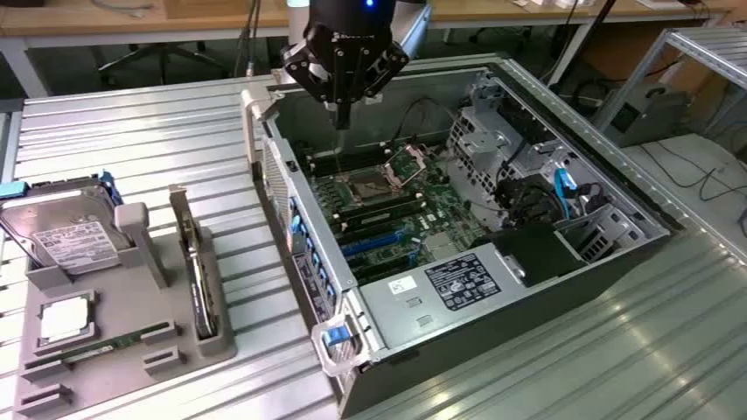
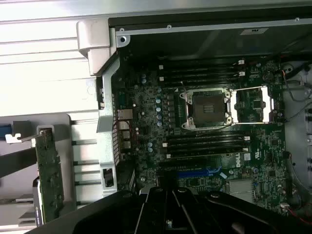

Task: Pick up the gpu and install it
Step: 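Reach for the gpu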

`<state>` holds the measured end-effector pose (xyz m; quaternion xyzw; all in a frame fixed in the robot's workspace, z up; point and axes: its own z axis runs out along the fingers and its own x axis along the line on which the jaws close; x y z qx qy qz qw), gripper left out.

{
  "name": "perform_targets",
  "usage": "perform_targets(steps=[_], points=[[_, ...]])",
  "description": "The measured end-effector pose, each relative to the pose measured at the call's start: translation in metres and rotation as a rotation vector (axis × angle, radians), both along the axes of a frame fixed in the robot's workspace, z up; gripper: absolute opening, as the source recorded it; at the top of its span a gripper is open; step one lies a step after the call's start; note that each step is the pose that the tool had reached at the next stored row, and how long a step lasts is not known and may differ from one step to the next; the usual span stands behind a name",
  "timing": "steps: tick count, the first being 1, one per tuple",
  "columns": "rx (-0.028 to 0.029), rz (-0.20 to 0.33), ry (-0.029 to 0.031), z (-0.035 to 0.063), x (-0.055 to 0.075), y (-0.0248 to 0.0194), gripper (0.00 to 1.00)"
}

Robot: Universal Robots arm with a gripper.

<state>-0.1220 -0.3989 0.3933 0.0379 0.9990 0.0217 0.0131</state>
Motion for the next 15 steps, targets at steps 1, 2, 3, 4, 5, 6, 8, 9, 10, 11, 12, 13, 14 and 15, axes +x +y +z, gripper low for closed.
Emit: perform_targets(steps=[1, 2, 3, 4, 5, 6, 8, 9, 10, 11, 12, 13, 14, 15], points=[[0.0001, 0.0, 0.0, 0.0, 0.0, 0.0, 0.11], [0.0, 0.0, 0.0, 0.0, 0.0, 0.0, 0.11], [0.0, 0.0, 0.0, 0.0, 0.0, 0.0, 0.11], [0.0, 0.0, 0.0, 0.0, 0.0, 0.0, 0.11], [0.0001, 0.0, 0.0, 0.0, 0.0, 0.0, 0.11], [0.0, 0.0, 0.0, 0.0, 0.0, 0.0, 0.11], [0.0, 0.0, 0.0, 0.0, 0.0, 0.0, 0.11], [0.0, 0.0, 0.0, 0.0, 0.0, 0.0, 0.11], [0.0001, 0.0, 0.0, 0.0, 0.0, 0.0, 0.11], [0.0, 0.0, 0.0, 0.0, 0.0, 0.0, 0.11], [0.0001, 0.0, -0.0001, 0.0, -0.0003, 0.0, 0.11], [0.0001, 0.0, -0.0001, -0.0001, -0.0009, 0.0, 0.11], [0.0002, 0.0, -0.0001, -0.0001, -0.0017, 0.0, 0.11], [0.0, 0.0, -0.0001, 0.0, -0.003, 0.0, 0.11]])
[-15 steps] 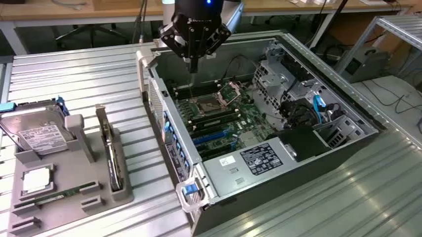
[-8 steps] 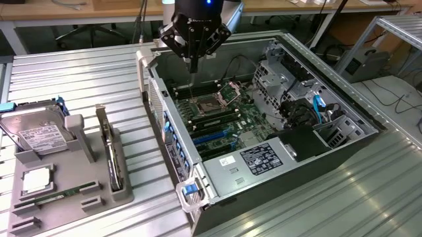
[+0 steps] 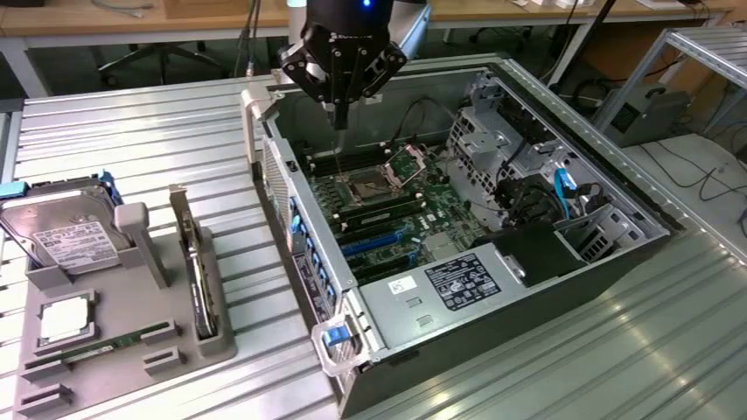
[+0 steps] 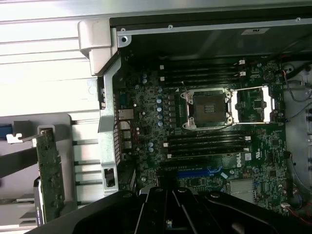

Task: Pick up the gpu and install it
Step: 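Reach for the gpu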

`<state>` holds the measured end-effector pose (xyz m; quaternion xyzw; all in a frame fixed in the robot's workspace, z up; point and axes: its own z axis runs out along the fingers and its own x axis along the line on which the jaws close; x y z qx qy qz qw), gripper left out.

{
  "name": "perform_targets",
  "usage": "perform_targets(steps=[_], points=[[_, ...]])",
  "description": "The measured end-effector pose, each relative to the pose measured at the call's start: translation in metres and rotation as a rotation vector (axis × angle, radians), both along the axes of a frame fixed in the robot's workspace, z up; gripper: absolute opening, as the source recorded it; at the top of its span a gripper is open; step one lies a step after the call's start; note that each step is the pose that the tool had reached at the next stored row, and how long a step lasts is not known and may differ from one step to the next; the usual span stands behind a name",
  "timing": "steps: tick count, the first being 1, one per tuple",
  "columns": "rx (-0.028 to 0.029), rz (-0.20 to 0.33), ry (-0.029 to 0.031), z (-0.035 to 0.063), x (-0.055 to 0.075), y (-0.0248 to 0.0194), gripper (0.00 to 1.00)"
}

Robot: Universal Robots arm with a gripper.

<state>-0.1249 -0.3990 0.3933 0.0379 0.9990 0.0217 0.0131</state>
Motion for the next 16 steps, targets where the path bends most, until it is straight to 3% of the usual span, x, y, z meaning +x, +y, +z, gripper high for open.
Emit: perform_targets(steps=[6, 16], points=[[0.0, 0.0, 0.0, 0.0, -0.012, 0.0001, 0.11], [0.0, 0.0, 0.0001, -0.0002, -0.044, 0.0003, 0.11]])
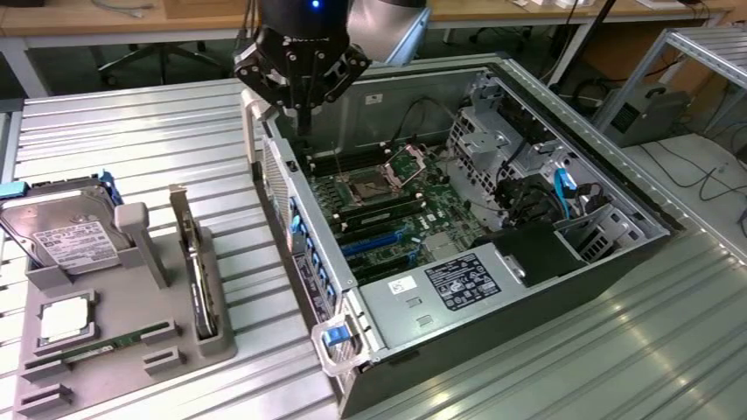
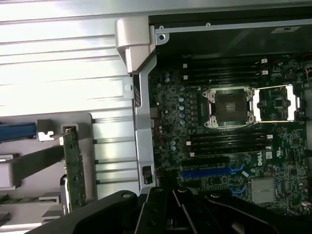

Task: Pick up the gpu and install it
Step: 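Reach for the gpu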

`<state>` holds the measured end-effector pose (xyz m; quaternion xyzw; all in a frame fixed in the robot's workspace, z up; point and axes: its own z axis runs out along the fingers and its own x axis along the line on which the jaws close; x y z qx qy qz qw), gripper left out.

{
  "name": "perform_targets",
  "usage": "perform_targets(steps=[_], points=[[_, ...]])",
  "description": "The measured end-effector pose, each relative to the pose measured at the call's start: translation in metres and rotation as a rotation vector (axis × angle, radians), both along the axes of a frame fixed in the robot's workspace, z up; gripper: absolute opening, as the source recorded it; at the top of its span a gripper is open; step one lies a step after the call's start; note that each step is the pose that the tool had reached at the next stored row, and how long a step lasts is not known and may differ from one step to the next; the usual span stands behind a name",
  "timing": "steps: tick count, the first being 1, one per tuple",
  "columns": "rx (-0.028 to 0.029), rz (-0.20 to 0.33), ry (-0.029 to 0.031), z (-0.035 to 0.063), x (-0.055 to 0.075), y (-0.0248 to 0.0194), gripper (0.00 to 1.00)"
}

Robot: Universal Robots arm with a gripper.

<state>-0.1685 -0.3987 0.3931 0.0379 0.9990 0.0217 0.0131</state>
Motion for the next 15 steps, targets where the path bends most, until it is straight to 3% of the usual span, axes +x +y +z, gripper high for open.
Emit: perform_targets(steps=[15], points=[[0.0, 0.0, 0.0, -0.0004, -0.051, 0.0004, 0.11]])
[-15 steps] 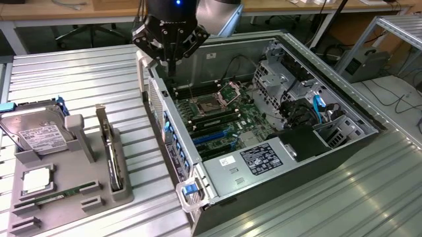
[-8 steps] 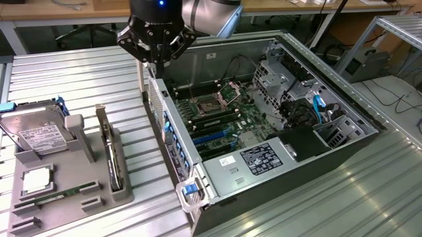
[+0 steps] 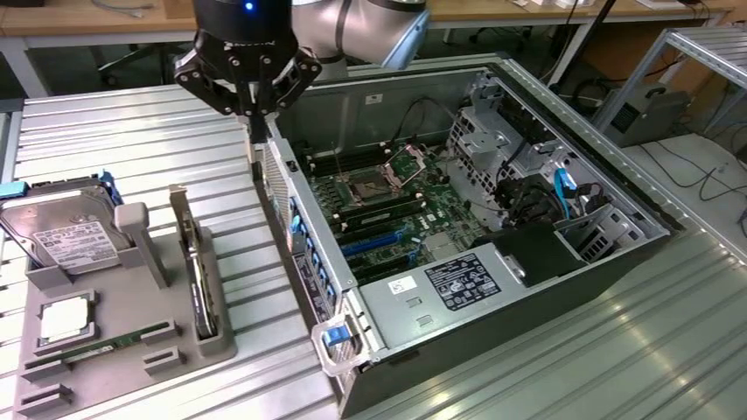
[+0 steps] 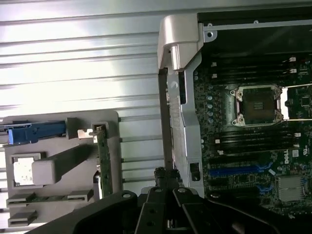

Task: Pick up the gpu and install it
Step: 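Reach for the gpu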

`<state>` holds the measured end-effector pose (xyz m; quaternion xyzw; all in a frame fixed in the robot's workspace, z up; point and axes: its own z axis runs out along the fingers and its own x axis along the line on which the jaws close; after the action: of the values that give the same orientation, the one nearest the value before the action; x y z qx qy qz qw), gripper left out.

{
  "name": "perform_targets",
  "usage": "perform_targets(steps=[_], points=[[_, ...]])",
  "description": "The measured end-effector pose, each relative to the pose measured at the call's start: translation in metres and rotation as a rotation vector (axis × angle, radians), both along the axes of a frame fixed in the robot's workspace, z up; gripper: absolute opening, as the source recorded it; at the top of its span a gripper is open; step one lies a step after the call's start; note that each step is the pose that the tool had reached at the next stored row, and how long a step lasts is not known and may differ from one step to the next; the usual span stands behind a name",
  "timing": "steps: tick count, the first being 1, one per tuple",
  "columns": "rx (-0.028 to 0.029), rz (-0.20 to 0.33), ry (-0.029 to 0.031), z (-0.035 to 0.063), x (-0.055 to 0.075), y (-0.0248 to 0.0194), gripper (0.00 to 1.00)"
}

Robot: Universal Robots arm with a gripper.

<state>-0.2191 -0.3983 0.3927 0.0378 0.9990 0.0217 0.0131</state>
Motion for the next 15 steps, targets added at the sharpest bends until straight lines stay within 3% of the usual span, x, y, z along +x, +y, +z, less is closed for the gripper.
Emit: perform_targets(steps=[15], points=[[0.0, 0.0, 0.0, -0.0004, -0.062, 0.0013, 0.11]])
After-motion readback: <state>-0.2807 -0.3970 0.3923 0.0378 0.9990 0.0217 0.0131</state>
